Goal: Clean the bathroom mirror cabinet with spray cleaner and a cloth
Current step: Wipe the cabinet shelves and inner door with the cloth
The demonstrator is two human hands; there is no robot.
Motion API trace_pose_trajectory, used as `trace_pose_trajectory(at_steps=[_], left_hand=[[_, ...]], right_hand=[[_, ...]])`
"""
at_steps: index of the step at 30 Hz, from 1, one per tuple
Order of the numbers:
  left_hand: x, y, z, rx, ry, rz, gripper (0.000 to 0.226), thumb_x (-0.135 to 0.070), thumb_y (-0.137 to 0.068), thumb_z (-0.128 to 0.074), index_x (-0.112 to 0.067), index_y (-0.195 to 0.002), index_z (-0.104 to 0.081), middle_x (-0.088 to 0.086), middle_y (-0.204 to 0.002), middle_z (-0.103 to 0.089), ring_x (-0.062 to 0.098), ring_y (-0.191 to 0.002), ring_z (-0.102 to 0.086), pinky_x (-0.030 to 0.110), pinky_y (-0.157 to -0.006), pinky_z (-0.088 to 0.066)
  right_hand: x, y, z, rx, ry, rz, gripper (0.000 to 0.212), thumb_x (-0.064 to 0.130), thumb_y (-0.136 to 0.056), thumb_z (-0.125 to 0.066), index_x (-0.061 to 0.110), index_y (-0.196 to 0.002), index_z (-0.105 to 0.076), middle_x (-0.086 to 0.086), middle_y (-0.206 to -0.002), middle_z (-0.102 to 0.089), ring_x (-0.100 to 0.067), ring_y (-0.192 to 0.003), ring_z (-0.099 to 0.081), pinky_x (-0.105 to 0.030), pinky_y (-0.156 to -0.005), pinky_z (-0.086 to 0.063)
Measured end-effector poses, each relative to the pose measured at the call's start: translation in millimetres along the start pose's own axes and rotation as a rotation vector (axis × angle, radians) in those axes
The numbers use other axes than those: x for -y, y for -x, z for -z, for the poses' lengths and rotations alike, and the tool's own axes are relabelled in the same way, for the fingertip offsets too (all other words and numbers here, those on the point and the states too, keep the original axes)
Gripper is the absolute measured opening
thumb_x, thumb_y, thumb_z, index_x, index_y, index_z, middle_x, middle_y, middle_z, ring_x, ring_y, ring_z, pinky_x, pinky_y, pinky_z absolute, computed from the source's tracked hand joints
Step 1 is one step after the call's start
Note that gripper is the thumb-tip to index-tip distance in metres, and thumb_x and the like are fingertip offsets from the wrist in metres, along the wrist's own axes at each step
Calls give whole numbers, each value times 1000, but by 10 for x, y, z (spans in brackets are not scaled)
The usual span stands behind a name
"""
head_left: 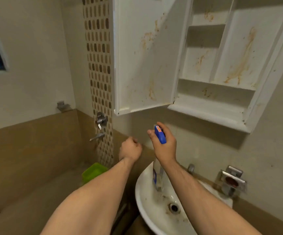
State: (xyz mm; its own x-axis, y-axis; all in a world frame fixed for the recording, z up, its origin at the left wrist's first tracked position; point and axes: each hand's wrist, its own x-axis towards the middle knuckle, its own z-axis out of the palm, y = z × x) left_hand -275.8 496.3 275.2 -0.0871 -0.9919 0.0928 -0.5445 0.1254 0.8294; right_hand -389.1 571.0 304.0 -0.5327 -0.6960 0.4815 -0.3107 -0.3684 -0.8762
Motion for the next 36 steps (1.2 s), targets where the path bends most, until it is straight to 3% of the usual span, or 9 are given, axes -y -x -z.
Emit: trace_pose_trajectory(at_steps=[5, 9, 11, 13, 16, 22, 27, 30, 36], left_hand=[[622, 653, -316, 203, -51, 61, 22, -14, -90, -59, -17, -104, -75, 10, -109, -77, 33, -106, -70, 37, -87, -56], [1096, 1140, -311, 333, -106, -2, 11, -26, -85, -60, -23, -94, -65, 7, -99, -76, 33, -93, -70, 37, -72, -53], [1338, 1309, -213, 376, -116, 7, 8, -29, -80, -58, -31, -86, -53, 4, -98, -70, 30, -92, -67, 40, -75, -56], [1595, 1372, -95, 375, -99, 38, 13, -27, -81, -60, -27, -91, -52, 7, -102, -67, 31, -96, -66, 45, -80, -57], [1949, 1297, 99, 364, -105, 96, 30, -27, -84, -67, -19, -111, -60, 5, -113, -70, 27, -103, -68, 44, -85, -57], [2625, 677, 471, 395, -141, 79, 39, -22, -90, -65, -26, -128, -63, -1, -118, -74, 21, -109, -69, 34, -88, -57], [3152, -26, 702, 328, -175, 180, 29, -19, -95, -66, -13, -124, -66, 9, -118, -72, 30, -108, -69, 34, -89, -53], [3326, -432, 789, 426, -235, 125, 23, -17, -91, -62, -11, -112, -69, 12, -110, -73, 35, -102, -70, 36, -79, -51], [3582, -1109, 632, 514, -291, 117, 43, -23, -93, -65, -20, -136, -57, 11, -130, -63, 35, -114, -63, 44, -91, -53]], right_hand=[[-549, 569, -283, 26, -59, -108, 47, 19, -86, -84, 18, -130, -67, 18, -98, -75, 0, -94, -71, -16, -86, -54], [-919, 1093, -461, 30, -58, -183, 44, 33, -90, -80, 20, -131, -69, 35, -105, -71, 9, -103, -67, -4, -85, -48], [-1051, 1306, -611, 47, -38, -253, 43, 37, -93, -76, 22, -133, -69, 28, -113, -72, 3, -111, -67, -6, -89, -49], [-1166, 1502, -789, 124, 8, -291, 40, 40, -97, -71, 25, -134, -67, 23, -118, -71, 1, -114, -66, -13, -95, -52], [-1250, 1708, -1088, 285, 67, -278, 43, 53, -97, -61, 34, -136, -61, 38, -114, -67, 11, -112, -63, -8, -91, -50], [-1529, 1813, -1846, 465, 167, -245, 61, 62, -96, -55, 20, -139, -60, 12, -131, -65, -7, -124, -60, -26, -106, -47], [-1801, 1666, -2424, 580, 366, -238, 50, 64, -95, -55, 21, -119, -63, 10, -100, -59, -9, -89, -56, -28, -83, -46], [-1926, 1554, -2665, 636, 522, -277, 44, 61, -95, -59, 23, -117, -61, 12, -97, -56, -8, -85, -53, -27, -79, -47], [-2277, 1146, -3027, 663, 667, -499, 33, 57, -98, -59, 26, -109, -57, 12, -78, -58, -8, -68, -59, -25, -56, -43]])
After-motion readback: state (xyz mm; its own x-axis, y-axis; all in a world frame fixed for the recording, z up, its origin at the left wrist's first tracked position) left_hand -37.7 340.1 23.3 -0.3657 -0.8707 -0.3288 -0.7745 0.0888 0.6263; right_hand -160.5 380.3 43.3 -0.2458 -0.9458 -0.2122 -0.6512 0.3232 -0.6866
